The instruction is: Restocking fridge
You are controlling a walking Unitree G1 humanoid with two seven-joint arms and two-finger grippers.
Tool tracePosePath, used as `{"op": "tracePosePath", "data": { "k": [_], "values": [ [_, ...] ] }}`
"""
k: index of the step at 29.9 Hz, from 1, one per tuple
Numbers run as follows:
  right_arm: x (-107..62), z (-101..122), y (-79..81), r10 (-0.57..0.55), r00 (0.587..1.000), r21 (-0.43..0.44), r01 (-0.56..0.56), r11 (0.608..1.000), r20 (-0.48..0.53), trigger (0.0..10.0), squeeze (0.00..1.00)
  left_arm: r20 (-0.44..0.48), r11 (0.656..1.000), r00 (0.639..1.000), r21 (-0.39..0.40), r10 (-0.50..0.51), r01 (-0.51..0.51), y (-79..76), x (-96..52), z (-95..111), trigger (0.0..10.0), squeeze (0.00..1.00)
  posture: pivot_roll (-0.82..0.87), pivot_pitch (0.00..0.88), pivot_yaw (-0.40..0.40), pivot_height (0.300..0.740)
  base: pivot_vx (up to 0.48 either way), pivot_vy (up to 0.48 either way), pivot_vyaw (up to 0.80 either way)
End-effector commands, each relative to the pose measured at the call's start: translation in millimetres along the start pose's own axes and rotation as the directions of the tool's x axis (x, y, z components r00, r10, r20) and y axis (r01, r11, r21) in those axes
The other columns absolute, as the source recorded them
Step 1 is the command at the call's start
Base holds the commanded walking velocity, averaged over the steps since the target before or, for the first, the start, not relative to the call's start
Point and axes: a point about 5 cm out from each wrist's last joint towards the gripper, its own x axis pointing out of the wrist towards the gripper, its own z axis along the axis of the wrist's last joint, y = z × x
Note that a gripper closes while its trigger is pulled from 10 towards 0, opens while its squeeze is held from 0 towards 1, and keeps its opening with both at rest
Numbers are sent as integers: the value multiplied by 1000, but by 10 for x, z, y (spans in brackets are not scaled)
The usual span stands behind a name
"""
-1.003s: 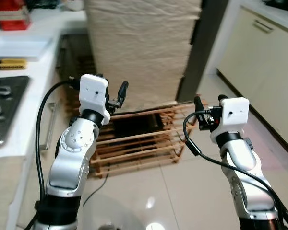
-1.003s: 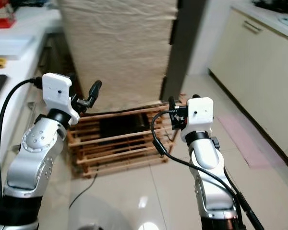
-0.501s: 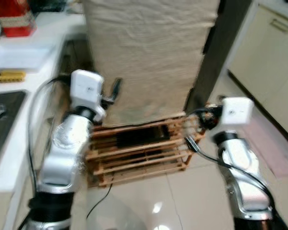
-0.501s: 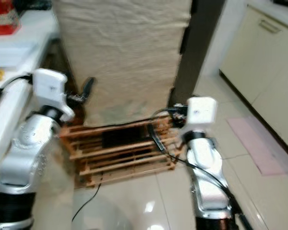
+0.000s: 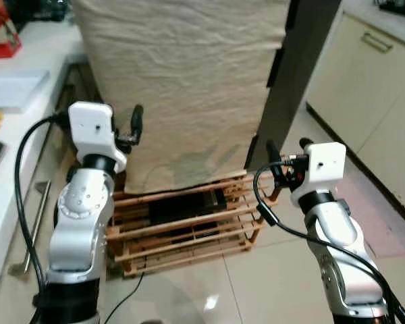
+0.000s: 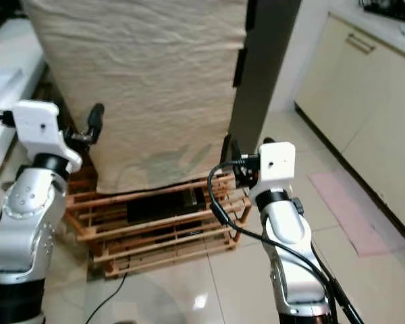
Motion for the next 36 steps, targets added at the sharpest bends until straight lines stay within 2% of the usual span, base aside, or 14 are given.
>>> {"op": "tracePosePath", "data": {
  "k": [1, 6, 11, 22, 28, 32, 34, 36],
  "values": [
    [2, 15, -15, 6, 1000, -1, -6, 1000, 13, 10000, 0, 50, 1000, 999, 6, 1, -1, 11, -15, 102, 10000, 0, 25, 0, -32, 740, 0, 0, 0],
    [16, 12, -9, 13, 1000, 2, -13, 1000, 11, 10000, 0, 46, 999, 999, -15, -28, 28, 18, -28, 96, 10000, 0, 30, 0, -36, 740, 0, 0, 0],
    [14, 12, -7, 11, 1000, 6, -11, 1000, 11, 10000, 0, 46, 994, 994, -32, -103, 105, -83, 24, 112, 10000, 0, 22, 0, -26, 740, 0, 0, 0],
    [-44, 2, -71, -33, 999, 13, 33, 999, 9, 10000, 0, 69, 989, 986, 0, -150, 150, -147, 122, 156, 10000, 0, 4, 0, 1, 740, 0, 0, 0],
    [-69, -36, -75, -45, 999, 20, 46, 999, -11, 10000, 0, 52, 982, 981, -2, -189, 189, -204, 183, 133, 10000, 0, -4, 0, 12, 740, 0, 392, -667],
    [-52, 1, -92, -53, 999, 16, 53, 998, 1, 10000, 0, 56, 978, 977, -8, -206, 207, -262, 248, 182, 10000, 0, -5, 8, 15, 740, 0, 341, 0],
    [-50, 4, -91, -50, 999, 11, 50, 999, 1, 10000, 0, 55, 975, 973, 4, -223, 223, -280, 247, 181, 10000, 0, -8, 8, 16, 740, 0, 0, 0],
    [-67, 3, -95, -49, 999, 11, 49, 999, 1, 10000, 0, 51, 975, 974, -30, -219, 221, -278, 208, 156, 10000, 0, -14, 5, 17, 740, 0, 0, 0]
  ]
}}
